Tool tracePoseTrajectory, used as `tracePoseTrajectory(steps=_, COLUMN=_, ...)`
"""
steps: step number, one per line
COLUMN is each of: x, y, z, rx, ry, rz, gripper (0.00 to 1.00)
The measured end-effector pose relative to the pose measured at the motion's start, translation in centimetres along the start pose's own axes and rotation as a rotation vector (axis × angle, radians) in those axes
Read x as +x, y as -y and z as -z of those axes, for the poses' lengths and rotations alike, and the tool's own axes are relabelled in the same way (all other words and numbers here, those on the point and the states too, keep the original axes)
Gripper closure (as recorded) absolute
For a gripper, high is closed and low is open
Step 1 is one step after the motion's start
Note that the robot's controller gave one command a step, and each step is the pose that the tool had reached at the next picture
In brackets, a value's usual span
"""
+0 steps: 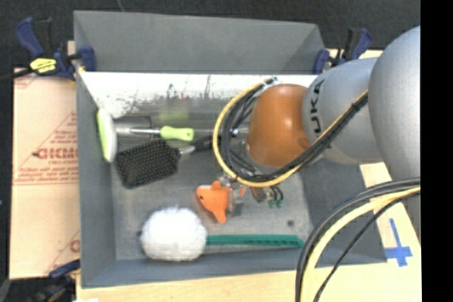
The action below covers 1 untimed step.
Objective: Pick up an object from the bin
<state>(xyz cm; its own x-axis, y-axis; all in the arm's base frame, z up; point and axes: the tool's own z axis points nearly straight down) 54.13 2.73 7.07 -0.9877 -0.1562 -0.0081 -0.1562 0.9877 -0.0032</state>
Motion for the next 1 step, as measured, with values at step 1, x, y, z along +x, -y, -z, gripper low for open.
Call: tracePoseTrajectory(steps=1, x=0.00, y=0.00, z=0.00, rx=0.000, ry=0.000, rz=0.000, gripper=1.00)
